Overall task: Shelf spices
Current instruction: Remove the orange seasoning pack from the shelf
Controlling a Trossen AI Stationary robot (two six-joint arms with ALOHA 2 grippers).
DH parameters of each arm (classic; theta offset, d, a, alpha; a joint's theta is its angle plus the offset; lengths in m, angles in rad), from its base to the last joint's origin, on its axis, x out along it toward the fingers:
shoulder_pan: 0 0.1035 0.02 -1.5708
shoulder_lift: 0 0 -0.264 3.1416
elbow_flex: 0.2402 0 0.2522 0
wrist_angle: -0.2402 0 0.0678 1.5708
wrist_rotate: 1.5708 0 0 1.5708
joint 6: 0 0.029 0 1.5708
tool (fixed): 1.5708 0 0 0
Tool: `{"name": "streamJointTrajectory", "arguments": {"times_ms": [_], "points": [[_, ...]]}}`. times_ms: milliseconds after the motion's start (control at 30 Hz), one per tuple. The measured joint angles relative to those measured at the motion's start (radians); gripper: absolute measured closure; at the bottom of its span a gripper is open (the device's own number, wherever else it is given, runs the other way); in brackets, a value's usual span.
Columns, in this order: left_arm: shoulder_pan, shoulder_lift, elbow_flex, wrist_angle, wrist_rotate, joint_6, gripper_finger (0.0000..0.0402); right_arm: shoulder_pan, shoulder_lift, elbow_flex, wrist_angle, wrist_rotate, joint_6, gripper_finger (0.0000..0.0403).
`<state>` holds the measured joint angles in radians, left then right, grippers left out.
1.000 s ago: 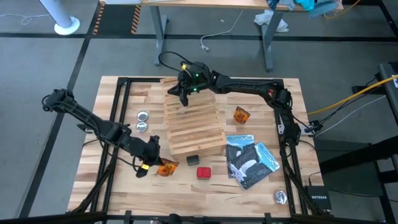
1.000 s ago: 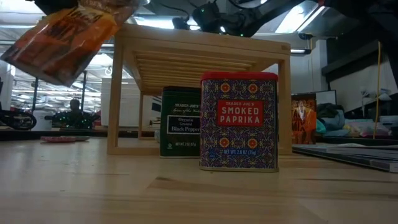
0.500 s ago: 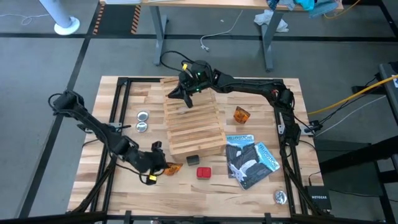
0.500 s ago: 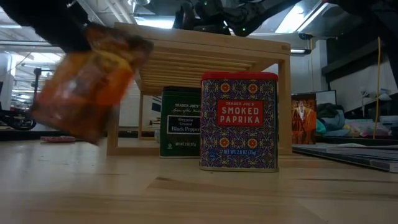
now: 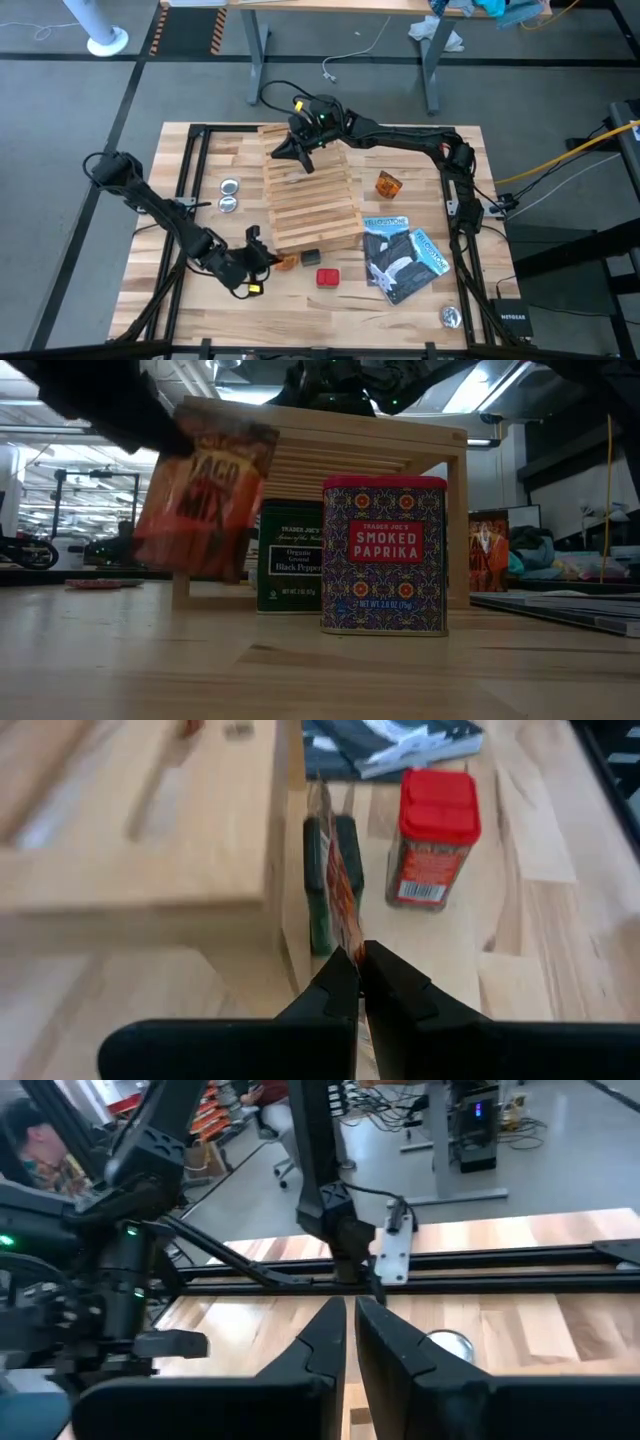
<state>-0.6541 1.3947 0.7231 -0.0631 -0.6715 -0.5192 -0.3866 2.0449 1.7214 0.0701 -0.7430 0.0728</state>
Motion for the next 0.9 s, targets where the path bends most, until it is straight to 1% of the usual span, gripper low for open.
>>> {"name": "streamJointTrajectory", "arguments": {"times_ms": [167, 333, 467, 567, 667, 833, 900], "points": [[-0.010, 0.076, 0.000, 0.009, 0.000, -0.094, 0.0401, 0.000, 0.000, 0.000, -0.019, -0.006, -0.008, 0.0370], [-0.023, 0.149, 0.000, 0.059, 0.007, -0.158, 0.0401, 0.000, 0.000, 0.000, -0.019, -0.009, -0.007, 0.0370], [-0.022, 0.170, 0.000, 0.064, 0.019, -0.214, 0.0392, 0.000, 0.000, 0.000, -0.018, -0.009, -0.007, 0.0370], [-0.022, 0.167, 0.000, 0.066, 0.021, -0.200, 0.0382, 0.000, 0.000, 0.000, -0.020, -0.008, -0.007, 0.0370], [-0.023, 0.164, 0.000, 0.081, 0.015, -0.144, 0.0378, 0.000, 0.000, 0.000, -0.019, -0.008, -0.007, 0.0370], [-0.026, 0.163, 0.010, 0.076, -0.028, -0.085, 0.0396, 0.000, 0.000, 0.000, -0.019, -0.008, -0.008, 0.0370], [-0.029, 0.163, 0.010, 0.074, -0.046, -0.083, 0.0397, 0.000, 0.000, 0.000, -0.019, -0.008, -0.009, 0.0370]]}}
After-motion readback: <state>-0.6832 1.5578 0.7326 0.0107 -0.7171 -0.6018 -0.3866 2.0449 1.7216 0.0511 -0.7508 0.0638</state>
